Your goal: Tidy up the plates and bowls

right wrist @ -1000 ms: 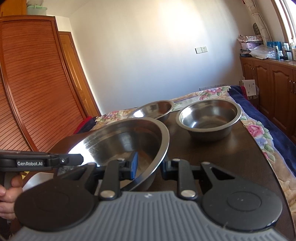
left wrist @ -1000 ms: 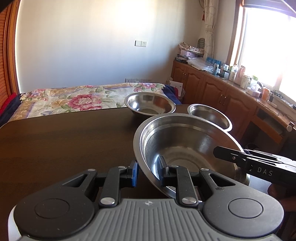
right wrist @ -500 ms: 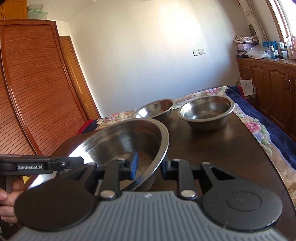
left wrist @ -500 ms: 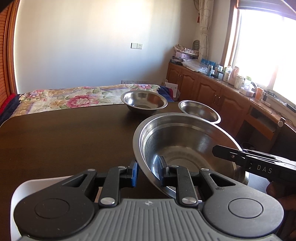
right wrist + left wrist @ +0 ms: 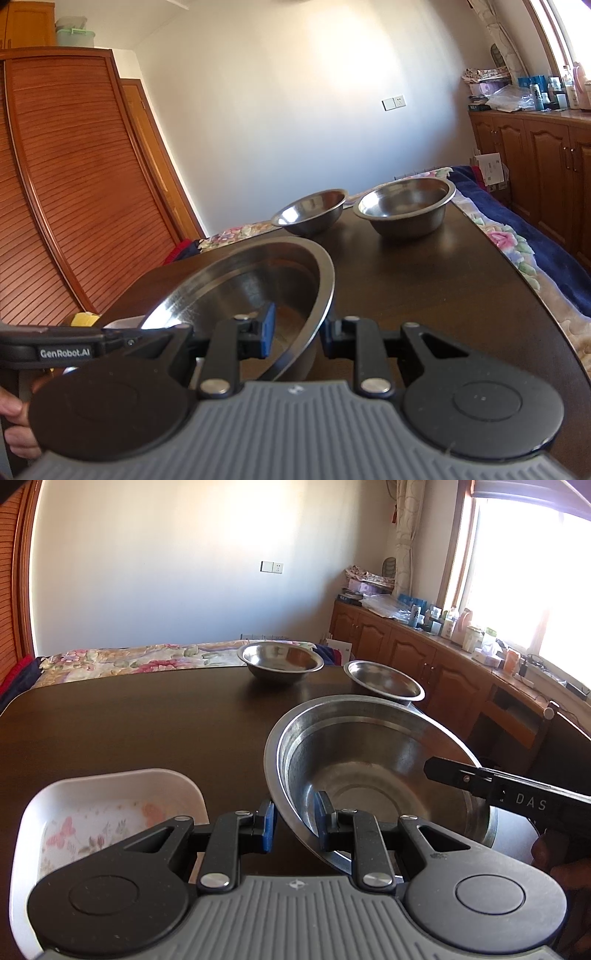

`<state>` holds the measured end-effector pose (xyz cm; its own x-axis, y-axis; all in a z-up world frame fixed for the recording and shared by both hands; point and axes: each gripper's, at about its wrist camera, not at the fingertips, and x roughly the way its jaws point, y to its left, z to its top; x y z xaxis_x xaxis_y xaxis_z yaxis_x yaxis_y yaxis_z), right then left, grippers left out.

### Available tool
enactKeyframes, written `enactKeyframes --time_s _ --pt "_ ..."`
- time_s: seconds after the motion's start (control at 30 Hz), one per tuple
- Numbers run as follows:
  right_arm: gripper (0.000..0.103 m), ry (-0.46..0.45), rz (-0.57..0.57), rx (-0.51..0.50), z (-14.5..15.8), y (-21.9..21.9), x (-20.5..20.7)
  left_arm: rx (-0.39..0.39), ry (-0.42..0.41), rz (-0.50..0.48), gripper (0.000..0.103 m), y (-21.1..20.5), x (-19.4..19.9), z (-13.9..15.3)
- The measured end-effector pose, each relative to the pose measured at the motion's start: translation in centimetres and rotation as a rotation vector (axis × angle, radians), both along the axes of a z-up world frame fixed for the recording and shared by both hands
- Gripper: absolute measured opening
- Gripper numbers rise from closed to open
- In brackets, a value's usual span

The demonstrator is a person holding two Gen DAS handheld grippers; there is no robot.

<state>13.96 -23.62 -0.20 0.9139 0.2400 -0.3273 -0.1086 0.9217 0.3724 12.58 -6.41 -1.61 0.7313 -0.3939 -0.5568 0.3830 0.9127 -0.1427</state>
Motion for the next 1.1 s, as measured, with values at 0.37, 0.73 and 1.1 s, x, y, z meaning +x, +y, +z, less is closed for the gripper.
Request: enactKeyframes --time_s 0.37,0.73,1.1 --pt "0.027 0.002 0.008 -0.002 -0.4 0.3 -0.8 0.012 0.007 0.015 0.024 0.3 -1.4 -0.6" --pt "0.027 0.015 0.008 -0.004 -0.9 0.5 -0.9 0.016 0.014 0.016 0.025 0.2 -1.1 -1.0" --pt "0.028 0.027 0.008 -0.011 -1.2 0.6 -1.0 0.011 0.011 0.016 0.026 0.4 -1.3 -1.1"
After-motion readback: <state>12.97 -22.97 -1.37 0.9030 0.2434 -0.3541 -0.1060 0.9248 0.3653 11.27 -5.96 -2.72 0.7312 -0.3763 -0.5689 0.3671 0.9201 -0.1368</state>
